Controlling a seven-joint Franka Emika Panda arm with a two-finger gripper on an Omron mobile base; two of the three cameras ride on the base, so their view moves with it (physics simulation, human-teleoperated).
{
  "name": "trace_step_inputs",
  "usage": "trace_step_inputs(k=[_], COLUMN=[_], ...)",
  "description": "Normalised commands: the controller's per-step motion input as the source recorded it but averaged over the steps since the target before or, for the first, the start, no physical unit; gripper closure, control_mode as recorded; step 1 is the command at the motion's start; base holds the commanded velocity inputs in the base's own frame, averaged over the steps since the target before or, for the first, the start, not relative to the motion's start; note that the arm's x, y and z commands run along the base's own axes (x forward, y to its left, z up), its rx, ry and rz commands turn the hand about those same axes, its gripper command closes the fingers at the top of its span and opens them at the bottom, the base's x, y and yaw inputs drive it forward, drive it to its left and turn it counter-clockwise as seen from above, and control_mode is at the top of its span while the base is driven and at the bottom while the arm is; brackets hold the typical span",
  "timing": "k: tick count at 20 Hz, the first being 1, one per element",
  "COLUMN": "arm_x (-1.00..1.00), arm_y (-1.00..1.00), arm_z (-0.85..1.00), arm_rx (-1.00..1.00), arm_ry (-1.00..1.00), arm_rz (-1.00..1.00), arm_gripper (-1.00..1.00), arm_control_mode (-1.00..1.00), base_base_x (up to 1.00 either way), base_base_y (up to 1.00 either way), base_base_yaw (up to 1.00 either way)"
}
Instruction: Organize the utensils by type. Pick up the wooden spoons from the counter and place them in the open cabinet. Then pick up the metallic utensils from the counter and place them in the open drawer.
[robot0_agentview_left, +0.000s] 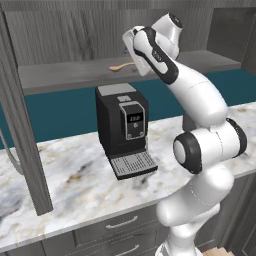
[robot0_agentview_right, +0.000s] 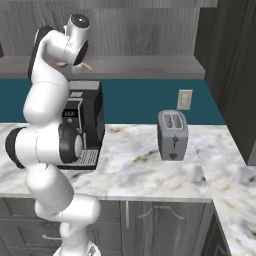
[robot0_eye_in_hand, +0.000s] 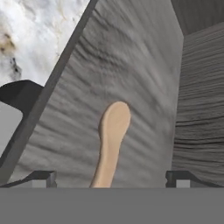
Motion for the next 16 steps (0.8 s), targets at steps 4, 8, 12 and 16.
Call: trace_step_inputs(k=[4,8,12,16], arm_x=[-0.34,-0.30,-0.35,-0.52], arm_y=[0.00,0.00,0.00,0.00], arm_z=[0.00,0.00,0.00,0.00], arm_rx=[0.02,0.02,0.02,0.06], arm_ry=[0.00,0.00,-0.01,-0.01], arm_rz=[0.00,0.00,0.00,-0.01], arm_gripper=[-1.00,-1.00,-1.00,-1.00], arm_control_mode=[-1.00,-1.00,-1.00,-1.00], base_base_x=[0.00,0.00,0.00,0.00], base_base_y=[0.00,0.00,0.00,0.00], base_base_yaw=[0.00,0.00,0.00,0.00])
